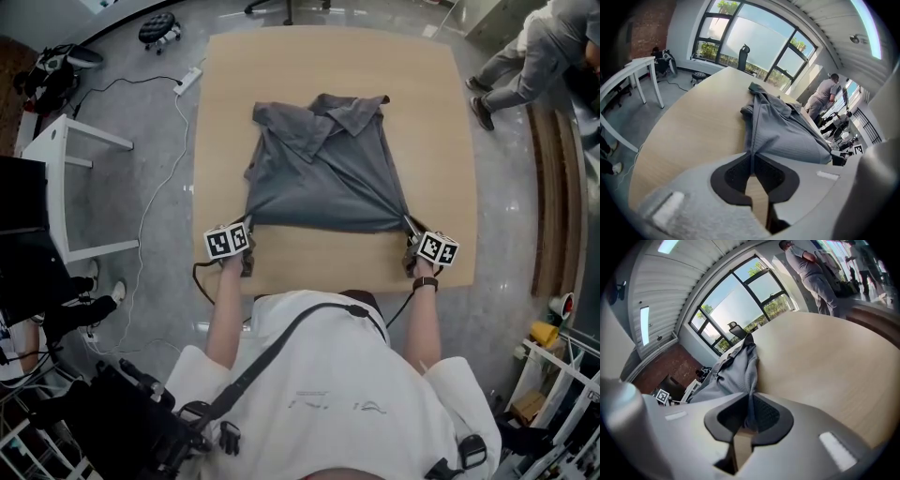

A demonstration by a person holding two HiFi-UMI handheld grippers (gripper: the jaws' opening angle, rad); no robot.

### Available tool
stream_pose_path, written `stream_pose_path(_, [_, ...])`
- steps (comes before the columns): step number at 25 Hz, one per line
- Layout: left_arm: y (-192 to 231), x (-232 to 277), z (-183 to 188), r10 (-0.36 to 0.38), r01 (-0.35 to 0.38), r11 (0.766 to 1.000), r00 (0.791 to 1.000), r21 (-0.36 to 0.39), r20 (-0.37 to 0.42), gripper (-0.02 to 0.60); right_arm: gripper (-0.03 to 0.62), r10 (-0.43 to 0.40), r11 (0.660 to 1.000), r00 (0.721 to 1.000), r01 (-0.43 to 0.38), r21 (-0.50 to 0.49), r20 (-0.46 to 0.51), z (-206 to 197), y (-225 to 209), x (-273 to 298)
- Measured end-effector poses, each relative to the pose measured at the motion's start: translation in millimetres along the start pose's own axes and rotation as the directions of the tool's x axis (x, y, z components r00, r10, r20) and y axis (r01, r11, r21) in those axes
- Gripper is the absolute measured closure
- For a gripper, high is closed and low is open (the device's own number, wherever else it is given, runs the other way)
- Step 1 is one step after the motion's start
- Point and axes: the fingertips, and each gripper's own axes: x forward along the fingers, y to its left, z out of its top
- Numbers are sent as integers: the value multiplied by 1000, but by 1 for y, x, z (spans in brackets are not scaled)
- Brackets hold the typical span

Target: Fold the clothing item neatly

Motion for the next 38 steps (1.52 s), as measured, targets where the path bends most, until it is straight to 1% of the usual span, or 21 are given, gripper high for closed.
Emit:
stream_pose_path(2, [6, -5, -16, -4, 4, 1000, 1000, -12, -17, 558, 560, -2, 1000, 1000, 2, -1, -23, -10, 0, -2])
stream_pose_path(5, [10, -9, -39, -2, 2, 1000, 999, -12, -40, 558, 562, -30, 1000, 999, 30, -6, -30, -21, 1, -3])
stream_pose_path(10, [8, -20, -62, -19, 19, 1000, 999, -1, -46, 558, 563, -50, 999, 999, 50, 6, -11, -34, 6, -16])
stream_pose_path(16, [20, -43, -90, -43, 43, 999, 998, 3, -53, 558, 562, -76, 997, 997, 76, -9, -8, -68, 19, -31])
stream_pose_path(20, [21, -63, -116, -61, 63, 998, 997, 26, -48, 557, 562, -103, 995, 995, 102, 21, 18, -95, 23, -52])
stream_pose_path(22, [26, -74, -128, -63, 64, 997, 997, 36, -35, 557, 562, -115, 993, 993, 114, 32, 32, -108, 28, -60])
stream_pose_path(26, [35, -87, -155, -70, 72, 996, 997, 55, -37, 557, 563, -142, 988, 988, 138, 68, 55, -137, 35, -76])
stream_pose_path(30, [38, -101, -172, -96, 95, 993, 995, 66, 11, 557, 562, -153, 986, 986, 148, 81, 60, -158, 39, -89])
stream_pose_path(32, [37, -105, -171, -97, 92, 990, 994, 109, 45, 550, 562, -152, 986, 986, 147, 78, 73, -157, 41, -90])
stream_pose_path(33, [36, -107, -171, -91, 81, 987, 994, 139, 66, 530, 560, -151, 986, 985, 145, 77, 85, -154, 43, -90])
stream_pose_path(34, [35, -111, -171, -83, 68, 984, 993, 166, 85, 497, 556, -152, 987, 983, 144, 75, 102, -149, 46, -92])
stream_pose_path(35, [33, -115, -173, -73, 54, 982, 992, 182, 101, 490, 551, -155, 986, 980, 147, 74, 125, -143, 48, -97])
stream_pose_path(36, [32, -120, -176, -65, 42, 982, 991, 185, 119, 489, 542, -165, 985, 974, 155, 75, 156, -135, 49, -103])
stream_pose_path(38, [34, -132, -181, -44, 17, 986, 986, 166, 159, 489, 539, -192, 980, 953, 175, 91, 233, -119, 49, -119])
